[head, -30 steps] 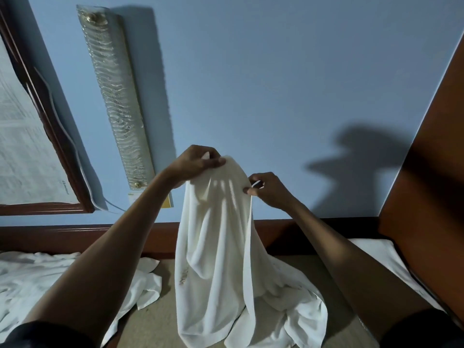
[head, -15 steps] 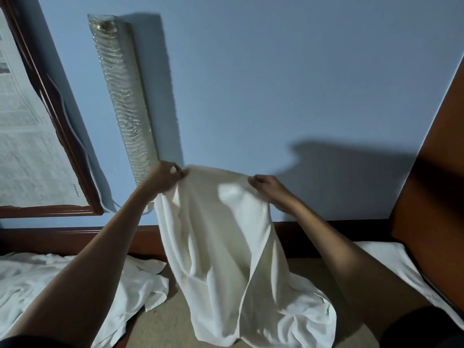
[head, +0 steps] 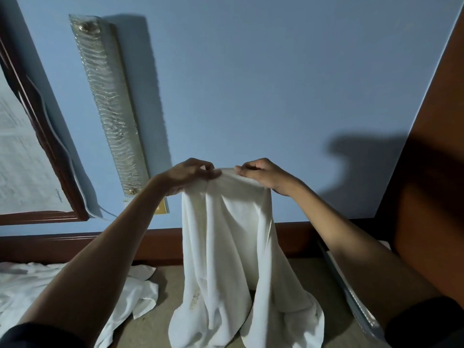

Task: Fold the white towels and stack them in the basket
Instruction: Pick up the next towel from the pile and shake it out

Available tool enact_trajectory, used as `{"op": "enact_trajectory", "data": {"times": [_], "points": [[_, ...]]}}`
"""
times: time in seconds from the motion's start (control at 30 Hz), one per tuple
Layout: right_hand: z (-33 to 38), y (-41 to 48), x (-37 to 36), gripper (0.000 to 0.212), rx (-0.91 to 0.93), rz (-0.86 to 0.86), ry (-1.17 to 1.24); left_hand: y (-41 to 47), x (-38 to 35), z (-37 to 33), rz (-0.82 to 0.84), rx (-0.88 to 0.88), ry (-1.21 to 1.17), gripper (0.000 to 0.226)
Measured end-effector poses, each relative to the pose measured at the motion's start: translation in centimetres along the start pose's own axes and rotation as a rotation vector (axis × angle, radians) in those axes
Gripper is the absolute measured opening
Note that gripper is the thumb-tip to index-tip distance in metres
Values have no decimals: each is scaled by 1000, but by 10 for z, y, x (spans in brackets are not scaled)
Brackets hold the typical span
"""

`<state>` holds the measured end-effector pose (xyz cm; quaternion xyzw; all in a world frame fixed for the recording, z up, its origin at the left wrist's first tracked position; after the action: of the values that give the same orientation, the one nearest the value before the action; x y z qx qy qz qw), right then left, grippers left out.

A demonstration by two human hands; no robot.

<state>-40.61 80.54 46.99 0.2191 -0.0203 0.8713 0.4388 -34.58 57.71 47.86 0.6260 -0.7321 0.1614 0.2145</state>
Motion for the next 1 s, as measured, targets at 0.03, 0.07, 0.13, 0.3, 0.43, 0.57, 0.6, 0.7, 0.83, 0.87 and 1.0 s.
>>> {"op": "enact_trajectory", "data": {"times": [0.03,0.07,0.13,0.3,0.43,0.57,0.6,0.7,0.83,0.87,1.0], "points": [[-2,-2,0,46,-19,-26,2,3,1,0,-47,2,-9,40],[-3,-3,0,49,-30,-47,5,6,0,-1,-98,8,-38,40],[-5,-4,-2,62,-37,-78,11,10,-2,-3,-212,14,-110,40],[-20,-5,-9,86,-56,-73,91,16,7,-6,-479,-7,-220,43],[-32,-5,-10,94,-68,-79,93,16,20,3,-663,23,-197,29],[-48,-5,-7,102,-128,-58,47,18,33,28,-823,71,-180,31],[-52,-8,-6,104,-141,-58,34,18,37,36,-868,96,-166,29],[-61,-16,-6,92,-142,-64,23,17,44,63,-977,229,-71,22],[-63,-19,-1,82,-100,-87,33,16,26,72,-807,338,165,21],[-59,-19,1,77,-84,-98,33,15,17,69,-669,335,191,24],[-37,-15,4,58,-28,-72,45,12,-30,34,4,158,259,72]]}}
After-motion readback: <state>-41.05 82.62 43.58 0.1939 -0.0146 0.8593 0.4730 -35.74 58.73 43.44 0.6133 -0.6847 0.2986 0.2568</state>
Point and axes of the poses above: each hand's wrist, its own y-axis towards the middle knuckle, its own x-axis out of the back of the hand, z = x × y, the point moved 2 cm from there along y, towards the middle knuckle, and after that the axes turned 5 degrees about y, right-handed, at the moved point
